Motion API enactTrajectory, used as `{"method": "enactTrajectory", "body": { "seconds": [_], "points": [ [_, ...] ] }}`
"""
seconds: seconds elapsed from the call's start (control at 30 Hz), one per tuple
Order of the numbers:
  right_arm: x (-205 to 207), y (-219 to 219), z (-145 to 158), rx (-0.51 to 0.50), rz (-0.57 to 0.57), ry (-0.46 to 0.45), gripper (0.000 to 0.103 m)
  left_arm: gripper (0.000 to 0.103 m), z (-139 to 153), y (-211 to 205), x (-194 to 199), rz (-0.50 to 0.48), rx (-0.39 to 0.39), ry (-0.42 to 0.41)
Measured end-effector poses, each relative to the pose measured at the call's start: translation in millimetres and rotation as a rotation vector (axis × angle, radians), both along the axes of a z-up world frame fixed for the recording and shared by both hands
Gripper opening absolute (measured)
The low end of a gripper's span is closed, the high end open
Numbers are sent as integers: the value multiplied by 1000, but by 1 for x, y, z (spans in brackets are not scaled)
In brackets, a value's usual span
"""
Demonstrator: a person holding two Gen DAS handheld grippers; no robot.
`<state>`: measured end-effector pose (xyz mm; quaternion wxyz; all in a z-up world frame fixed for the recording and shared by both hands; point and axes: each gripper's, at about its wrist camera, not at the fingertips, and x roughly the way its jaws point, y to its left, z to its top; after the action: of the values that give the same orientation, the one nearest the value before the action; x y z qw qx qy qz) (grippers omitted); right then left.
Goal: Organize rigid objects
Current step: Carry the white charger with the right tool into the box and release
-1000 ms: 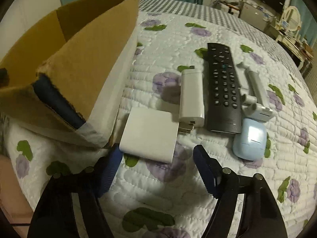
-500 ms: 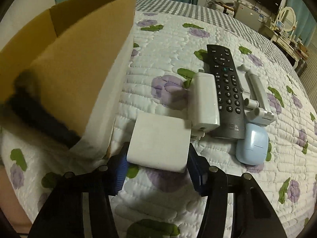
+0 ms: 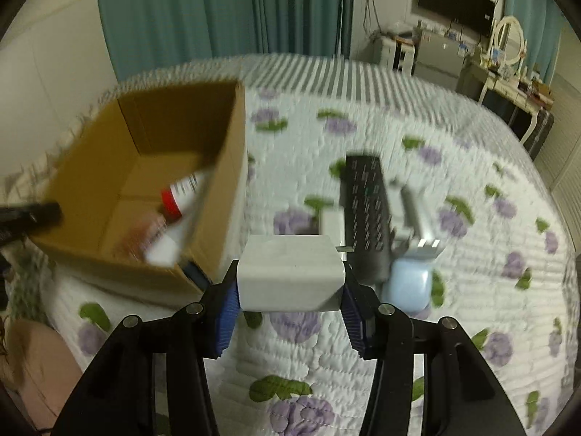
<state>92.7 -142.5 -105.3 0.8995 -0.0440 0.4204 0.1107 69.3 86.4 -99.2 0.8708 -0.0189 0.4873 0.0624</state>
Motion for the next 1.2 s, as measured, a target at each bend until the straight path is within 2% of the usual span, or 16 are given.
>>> {"method": "enactTrajectory", "body": {
  "seconds": [0.2,0.37,0.53,0.77,0.93,1.1,1.17,1.2],
  "points": [
    [3,18,50,4,42,-119,50,11,0,0,0,0,-1,0],
    [16,50,74,25,118,-175,50,11,0,0,0,1,-2,1],
    [29,86,64,42,184,-156,50,11,0,-1,0,-2,-4,0],
    [52,132,23,-6,245,-75,50,11,-1,-2,0,-5,-1,2],
    [61,140,3,-32,249,-34,50,11,-1,-2,0,-7,0,2],
    [57,138,1,-23,255,-24,51,11,-1,-2,0,-5,2,2],
    [52,136,10,-35,246,-72,67,11,-2,-2,0,-7,-3,4],
    [49,133,17,-41,233,-104,85,11,-2,-2,1,-6,0,5]
  ]
}}
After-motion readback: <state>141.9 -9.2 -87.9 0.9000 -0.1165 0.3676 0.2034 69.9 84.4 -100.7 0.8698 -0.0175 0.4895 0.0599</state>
